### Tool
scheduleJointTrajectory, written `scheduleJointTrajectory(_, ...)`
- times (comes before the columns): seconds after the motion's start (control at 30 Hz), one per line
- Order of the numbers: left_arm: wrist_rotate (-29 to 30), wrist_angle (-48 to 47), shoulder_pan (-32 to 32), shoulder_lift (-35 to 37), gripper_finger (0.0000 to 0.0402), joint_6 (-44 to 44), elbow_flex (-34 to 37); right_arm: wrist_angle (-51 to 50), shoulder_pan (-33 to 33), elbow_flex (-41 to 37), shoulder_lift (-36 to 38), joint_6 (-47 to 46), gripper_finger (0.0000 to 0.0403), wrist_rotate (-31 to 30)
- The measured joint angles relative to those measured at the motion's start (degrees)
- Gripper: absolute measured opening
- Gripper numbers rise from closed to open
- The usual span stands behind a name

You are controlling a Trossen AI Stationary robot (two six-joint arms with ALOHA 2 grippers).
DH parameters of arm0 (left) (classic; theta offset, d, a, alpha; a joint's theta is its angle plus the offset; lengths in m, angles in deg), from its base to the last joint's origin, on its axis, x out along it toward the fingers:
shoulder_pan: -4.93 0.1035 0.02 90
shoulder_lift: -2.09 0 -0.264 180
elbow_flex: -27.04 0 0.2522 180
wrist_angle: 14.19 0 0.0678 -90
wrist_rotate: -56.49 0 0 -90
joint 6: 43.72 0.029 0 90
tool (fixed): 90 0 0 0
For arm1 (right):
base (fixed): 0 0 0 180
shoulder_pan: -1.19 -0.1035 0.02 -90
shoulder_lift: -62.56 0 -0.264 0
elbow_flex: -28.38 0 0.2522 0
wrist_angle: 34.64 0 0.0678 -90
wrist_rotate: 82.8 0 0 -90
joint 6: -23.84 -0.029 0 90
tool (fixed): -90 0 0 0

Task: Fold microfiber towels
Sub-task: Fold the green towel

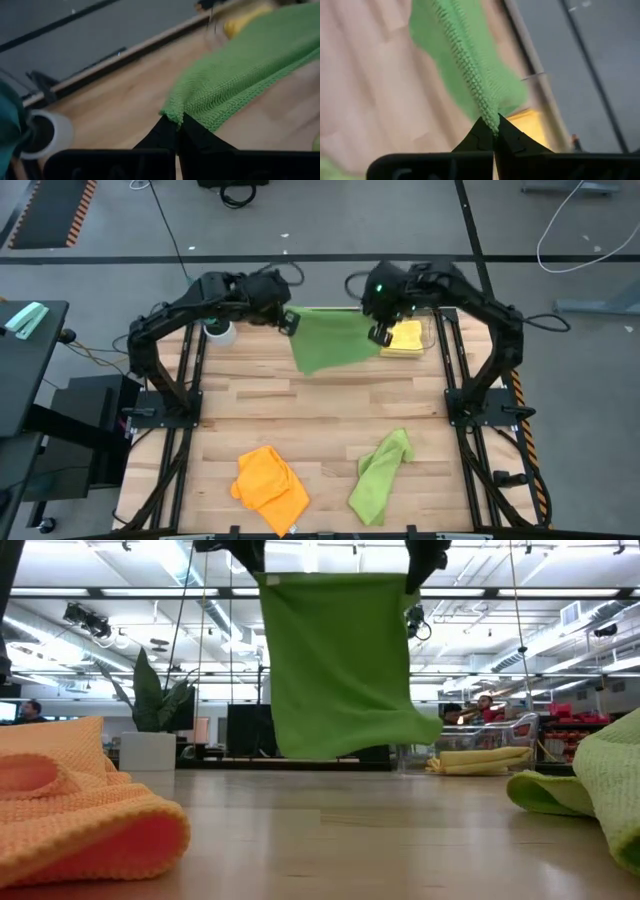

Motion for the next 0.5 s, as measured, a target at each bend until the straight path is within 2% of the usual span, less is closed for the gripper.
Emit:
scheduleJointTrajectory(0.2, -0.70, -3.06, -5.47, -0.08, 0.0006, -4.19, 4.92, 4.24, -5.66, -12.45, 3.18, -1.58, 0.0000, 3.29)
scheduleJointTrajectory(0.3, -0.47, -3.24, -6.02, -0.15, 0.0006, -4.25, 6.67, 8.42, -6.18, -16.40, 5.12, -0.71, 0.0000, 3.39)
scheduleJointTrajectory(0.5, 0.12, -2.13, -1.43, 0.22, 0.0006, -2.08, 6.99, 10.57, -1.89, -13.24, 5.48, 0.56, 0.0000, 3.52)
